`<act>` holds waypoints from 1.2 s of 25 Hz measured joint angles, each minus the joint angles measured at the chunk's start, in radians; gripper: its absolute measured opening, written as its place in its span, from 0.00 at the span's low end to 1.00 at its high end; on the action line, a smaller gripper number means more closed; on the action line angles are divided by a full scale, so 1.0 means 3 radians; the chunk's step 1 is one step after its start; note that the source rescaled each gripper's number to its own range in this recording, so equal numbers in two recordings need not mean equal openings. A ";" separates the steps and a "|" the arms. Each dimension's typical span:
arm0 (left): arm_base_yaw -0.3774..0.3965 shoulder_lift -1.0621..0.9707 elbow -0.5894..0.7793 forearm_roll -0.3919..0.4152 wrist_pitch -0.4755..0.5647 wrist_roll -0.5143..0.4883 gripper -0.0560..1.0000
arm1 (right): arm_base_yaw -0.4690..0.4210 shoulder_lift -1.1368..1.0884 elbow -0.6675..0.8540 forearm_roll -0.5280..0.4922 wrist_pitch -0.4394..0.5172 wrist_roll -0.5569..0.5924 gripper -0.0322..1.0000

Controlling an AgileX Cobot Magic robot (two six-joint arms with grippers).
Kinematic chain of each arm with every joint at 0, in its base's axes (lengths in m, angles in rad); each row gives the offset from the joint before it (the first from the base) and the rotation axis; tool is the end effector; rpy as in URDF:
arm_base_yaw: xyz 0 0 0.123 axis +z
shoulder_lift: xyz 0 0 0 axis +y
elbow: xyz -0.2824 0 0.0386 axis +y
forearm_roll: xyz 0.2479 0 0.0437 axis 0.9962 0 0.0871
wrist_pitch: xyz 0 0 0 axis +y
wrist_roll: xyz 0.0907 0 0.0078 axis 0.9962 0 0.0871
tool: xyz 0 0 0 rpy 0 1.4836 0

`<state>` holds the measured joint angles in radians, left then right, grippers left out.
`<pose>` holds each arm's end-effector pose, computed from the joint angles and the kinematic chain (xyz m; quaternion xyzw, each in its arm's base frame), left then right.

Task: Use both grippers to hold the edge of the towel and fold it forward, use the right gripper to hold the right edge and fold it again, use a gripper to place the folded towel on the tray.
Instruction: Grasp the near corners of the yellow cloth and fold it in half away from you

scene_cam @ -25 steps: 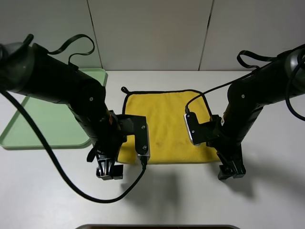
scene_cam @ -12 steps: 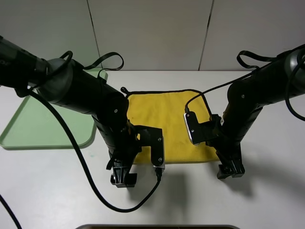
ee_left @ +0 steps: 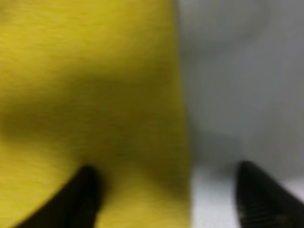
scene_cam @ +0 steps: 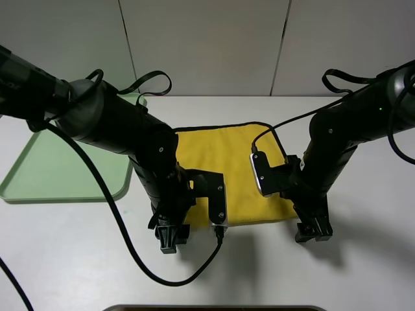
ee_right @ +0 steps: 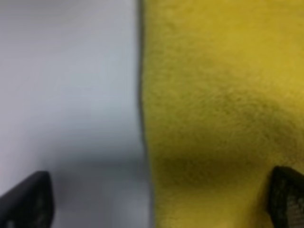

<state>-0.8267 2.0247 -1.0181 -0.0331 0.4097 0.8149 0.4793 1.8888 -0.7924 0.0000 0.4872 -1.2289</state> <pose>0.2360 -0.2581 0.0854 0.7165 0.6870 -0.0091 0.1205 0.2517 0.1308 0.0878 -0.7535 0.6564 -0.0136 0.0346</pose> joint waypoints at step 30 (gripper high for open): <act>0.0000 -0.0235 0.0035 0.0083 -0.0012 0.0000 0.06 | -0.0004 -0.0361 0.0013 0.0193 0.0131 0.0295 0.03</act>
<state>-0.8267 1.9543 -1.0075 -0.0083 0.4061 0.8149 0.4782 1.7807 -0.7884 0.0579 0.5263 -1.1403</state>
